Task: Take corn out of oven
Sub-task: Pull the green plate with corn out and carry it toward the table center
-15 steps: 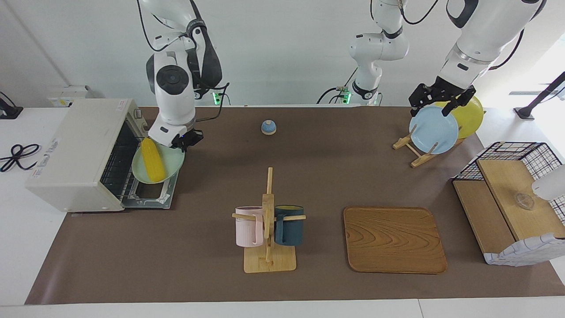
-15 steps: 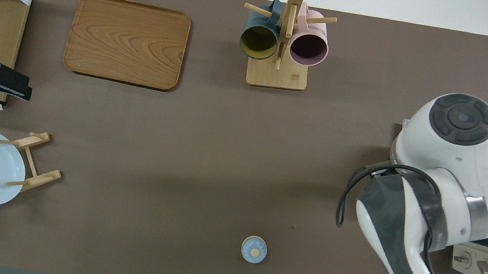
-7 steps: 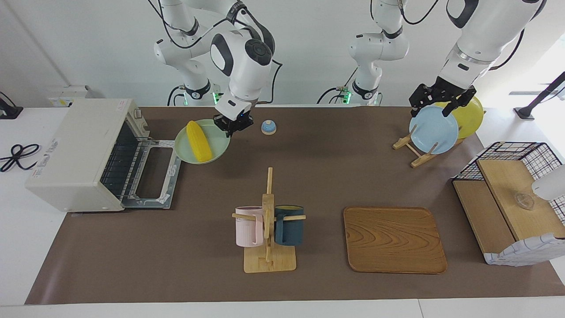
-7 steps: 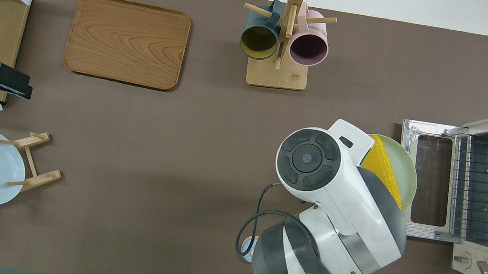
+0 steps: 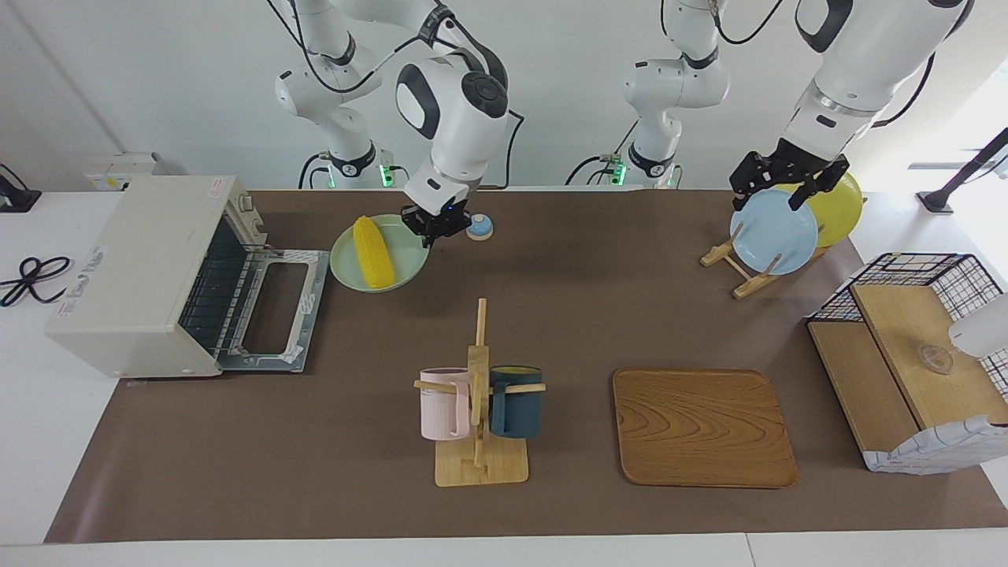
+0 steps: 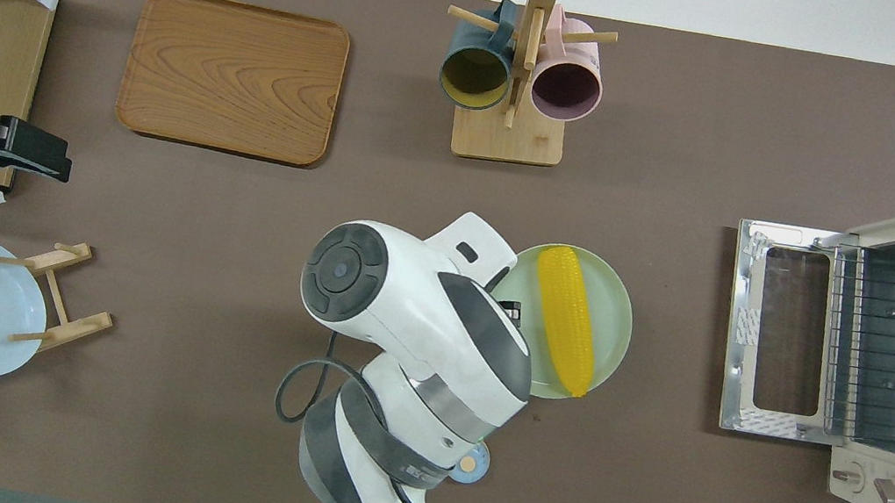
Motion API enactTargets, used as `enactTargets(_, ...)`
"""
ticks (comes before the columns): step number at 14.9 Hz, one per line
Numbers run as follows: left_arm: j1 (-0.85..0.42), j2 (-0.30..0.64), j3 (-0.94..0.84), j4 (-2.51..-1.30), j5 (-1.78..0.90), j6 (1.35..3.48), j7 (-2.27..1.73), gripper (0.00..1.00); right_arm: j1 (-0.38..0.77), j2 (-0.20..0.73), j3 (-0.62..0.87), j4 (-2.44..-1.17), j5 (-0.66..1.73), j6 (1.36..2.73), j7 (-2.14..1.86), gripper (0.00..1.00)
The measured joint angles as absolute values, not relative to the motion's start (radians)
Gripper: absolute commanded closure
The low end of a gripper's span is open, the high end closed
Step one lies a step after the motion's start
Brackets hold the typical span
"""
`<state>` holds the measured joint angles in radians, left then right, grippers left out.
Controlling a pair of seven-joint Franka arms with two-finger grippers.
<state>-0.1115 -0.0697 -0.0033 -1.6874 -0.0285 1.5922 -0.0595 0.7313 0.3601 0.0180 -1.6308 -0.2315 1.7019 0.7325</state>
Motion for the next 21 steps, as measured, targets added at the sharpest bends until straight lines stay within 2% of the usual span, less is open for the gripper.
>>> enactTargets(2,-0.111,-0.072,-0.003,-1.705,-0.029,1.61,-0.059,0.0,0.729,0.448,0.017,-1.585,-0.232,1.749,0.743,1.0)
enactTargets(4,-0.111,-0.073,-0.003,-1.726,-0.029,1.632,-0.059,0.0,0.714,0.486,0.015,-1.58,-0.229,1.834,0.743,1.0)
enactTargets(16,-0.111,-0.092,-0.003,-1.805,-0.029,1.714,-0.059,0.0,0.743,0.496,0.073,-1.643,-0.212,1.957,0.851,1.0)
enactTargets(17,-0.111,-0.092,-0.003,-1.808,-0.029,1.719,-0.059,0.0,0.741,0.496,0.073,-1.647,-0.185,1.984,0.852,0.95)
enactTargets(19,-0.111,-0.092,-0.003,-1.812,-0.029,1.732,-0.059,0.0,0.729,0.496,0.07,-1.653,-0.135,2.016,0.852,0.7)
enactTargets(21,-0.111,-0.092,-0.003,-1.813,-0.029,1.736,-0.059,0.0,0.715,0.497,0.07,-1.652,-0.119,2.029,0.852,0.56)
